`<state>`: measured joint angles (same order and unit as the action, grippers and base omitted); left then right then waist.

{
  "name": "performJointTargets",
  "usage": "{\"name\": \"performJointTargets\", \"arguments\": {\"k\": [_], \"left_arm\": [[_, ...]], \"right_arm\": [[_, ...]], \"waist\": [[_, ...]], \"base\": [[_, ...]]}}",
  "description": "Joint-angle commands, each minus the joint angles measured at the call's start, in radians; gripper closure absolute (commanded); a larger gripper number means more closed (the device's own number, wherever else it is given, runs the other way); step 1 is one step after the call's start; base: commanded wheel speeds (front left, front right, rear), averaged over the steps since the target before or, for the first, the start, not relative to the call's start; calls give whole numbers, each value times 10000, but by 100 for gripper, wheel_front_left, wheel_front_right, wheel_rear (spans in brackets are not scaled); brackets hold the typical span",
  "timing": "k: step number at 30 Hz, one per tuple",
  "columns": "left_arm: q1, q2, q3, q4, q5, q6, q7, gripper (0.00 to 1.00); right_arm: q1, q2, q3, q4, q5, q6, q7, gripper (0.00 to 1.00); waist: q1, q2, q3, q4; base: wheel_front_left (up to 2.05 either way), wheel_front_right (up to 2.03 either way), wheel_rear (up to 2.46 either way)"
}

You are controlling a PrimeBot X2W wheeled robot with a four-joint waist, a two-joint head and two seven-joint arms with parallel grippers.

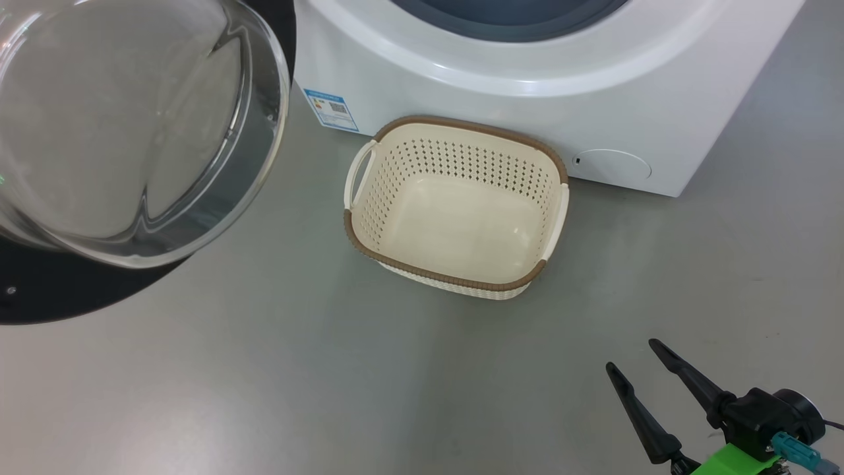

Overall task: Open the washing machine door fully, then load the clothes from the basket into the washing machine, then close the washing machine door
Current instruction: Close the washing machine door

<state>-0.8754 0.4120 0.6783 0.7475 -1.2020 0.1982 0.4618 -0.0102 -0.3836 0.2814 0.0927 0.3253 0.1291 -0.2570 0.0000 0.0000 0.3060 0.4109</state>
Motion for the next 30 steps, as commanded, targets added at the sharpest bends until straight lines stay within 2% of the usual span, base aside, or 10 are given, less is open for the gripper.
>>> {"name": "performJointTargets", "arguments": {"k": [1, 12, 30], "left_arm": [[259, 706, 22, -319, -4, 10, 139, 100], [735, 371, -502, -819, -292, 119, 1869, 100], [1585, -513, -1286, -2001, -483, 80, 3383, 100]], "right_arm": [[-104, -163, 219, -219, 132, 16, -48, 0], [-209, -227, 332, -165, 188, 16, -48, 0], [-232, 146, 394, -57, 200, 16, -48, 0]], "waist": [[0, 0, 10, 18], [0, 0, -80, 217], [0, 0, -732, 271]], "base": [[0, 0, 0], [0, 0, 0], [0, 0, 0]]}}
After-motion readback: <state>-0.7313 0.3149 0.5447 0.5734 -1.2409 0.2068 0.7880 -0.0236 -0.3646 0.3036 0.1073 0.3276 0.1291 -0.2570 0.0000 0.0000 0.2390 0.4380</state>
